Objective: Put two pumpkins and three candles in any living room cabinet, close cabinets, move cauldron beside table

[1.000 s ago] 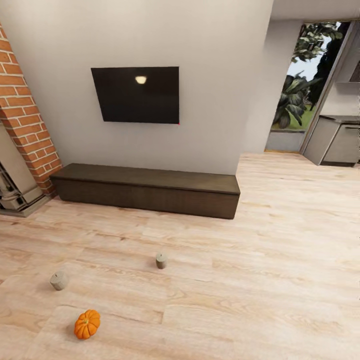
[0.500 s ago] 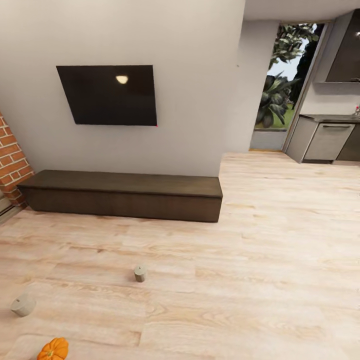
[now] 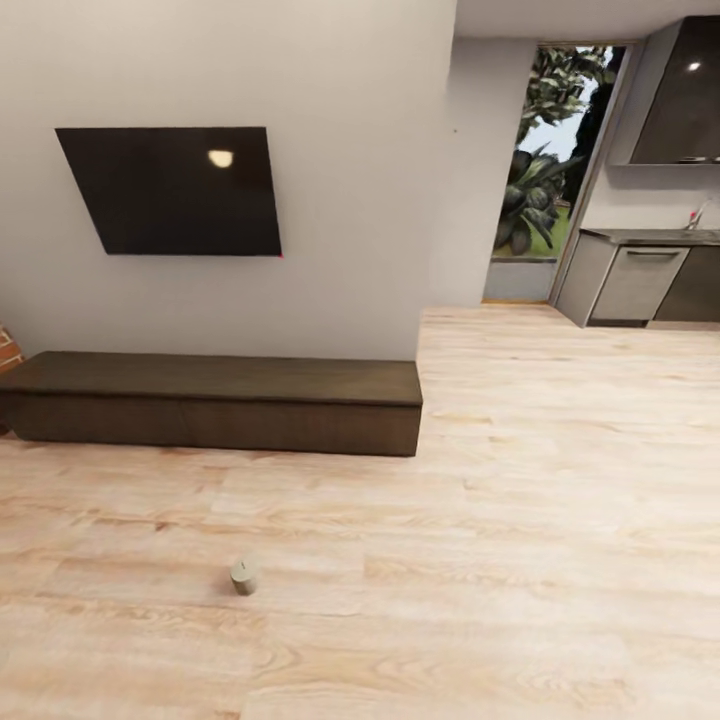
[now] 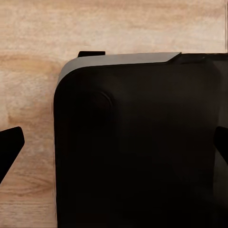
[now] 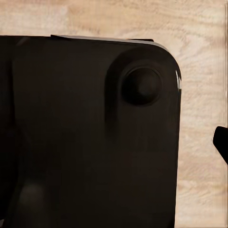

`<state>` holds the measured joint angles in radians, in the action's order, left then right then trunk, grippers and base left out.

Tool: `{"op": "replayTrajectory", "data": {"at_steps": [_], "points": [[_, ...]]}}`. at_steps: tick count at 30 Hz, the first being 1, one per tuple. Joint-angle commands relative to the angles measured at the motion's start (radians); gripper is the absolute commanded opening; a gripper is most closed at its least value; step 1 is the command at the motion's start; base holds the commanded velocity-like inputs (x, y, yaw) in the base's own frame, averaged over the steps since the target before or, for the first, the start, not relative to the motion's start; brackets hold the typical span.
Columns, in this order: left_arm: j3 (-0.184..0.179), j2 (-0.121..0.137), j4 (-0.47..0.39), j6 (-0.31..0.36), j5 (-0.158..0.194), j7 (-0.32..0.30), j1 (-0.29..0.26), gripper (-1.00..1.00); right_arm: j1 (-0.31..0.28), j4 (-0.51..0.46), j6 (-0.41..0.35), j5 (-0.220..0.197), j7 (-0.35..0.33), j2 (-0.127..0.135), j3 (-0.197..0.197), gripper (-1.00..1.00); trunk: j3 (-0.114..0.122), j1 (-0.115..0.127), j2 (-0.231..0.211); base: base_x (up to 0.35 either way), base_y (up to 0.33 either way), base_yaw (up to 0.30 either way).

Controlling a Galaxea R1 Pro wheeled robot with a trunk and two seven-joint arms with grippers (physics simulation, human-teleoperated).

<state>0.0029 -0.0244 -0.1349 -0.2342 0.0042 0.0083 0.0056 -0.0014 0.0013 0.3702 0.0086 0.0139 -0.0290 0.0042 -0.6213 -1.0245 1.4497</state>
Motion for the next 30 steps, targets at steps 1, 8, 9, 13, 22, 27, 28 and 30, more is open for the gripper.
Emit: {"op": "replayTrajectory", "data": {"at_steps": [1, 8, 9, 13, 22, 27, 28, 30], "points": [[0.0, 0.0, -0.002, -0.001, 0.0, 0.001, 0.001, 1.0, 0.0, 0.0, 0.003, 0.001, 0.001, 0.0, 0.0, 1.0, -0.001, -0.001, 0.0, 0.281, -0.198, -0.007], [0.0, 0.0, -0.002, -0.001, 0.0, 0.001, 0.001, 1.0, 0.0, 0.0, 0.002, 0.001, 0.001, 0.0, 0.0, 1.0, -0.001, -0.001, 0.0, 0.281, -0.197, -0.091], [0.0, 0.0, -0.002, -0.001, 0.0, 0.001, 0.001, 1.0, 0.0, 0.0, 0.002, 0.002, 0.001, 0.0, 0.0, 1.0, -0.001, -0.001, 0.0, 0.282, -0.196, -0.071], [0.0, 0.0, -0.002, -0.001, 0.0, 0.001, 0.001, 1.0, 0.0, 0.0, 0.003, 0.002, 0.001, 0.0, 0.0, 1.0, -0.001, -0.001, 0.0, 0.283, -0.195, -0.026], [0.0, 0.0, -0.002, -0.001, 0.0, 0.001, 0.001, 1.0, 0.0, 0.0, 0.003, 0.002, 0.001, -0.001, 0.0, 1.0, -0.001, -0.001, 0.0, 0.284, -0.194, -0.003], [0.0, 0.0, -0.002, -0.001, 0.0, 0.001, 0.001, 1.0, 0.0, 0.0, 0.003, 0.002, 0.001, -0.001, 0.0, 1.0, -0.001, -0.001, 0.0, 0.284, -0.194, 0.0], [0.0, 0.0, -0.002, -0.001, 0.0, 0.001, 0.001, 1.0, 0.0, 0.0, 0.003, 0.002, 0.001, -0.001, 0.0, 1.0, -0.001, -0.001, 0.0, 0.284, -0.194, 0.0], [0.0, 0.0, -0.002, -0.001, 0.0, 0.001, 0.001, 1.0, 0.0, 0.0, 0.003, 0.002, 0.001, 0.0, 0.0, 1.0, -0.001, -0.001, 0.0, 0.284, -0.194, -0.004]]}}
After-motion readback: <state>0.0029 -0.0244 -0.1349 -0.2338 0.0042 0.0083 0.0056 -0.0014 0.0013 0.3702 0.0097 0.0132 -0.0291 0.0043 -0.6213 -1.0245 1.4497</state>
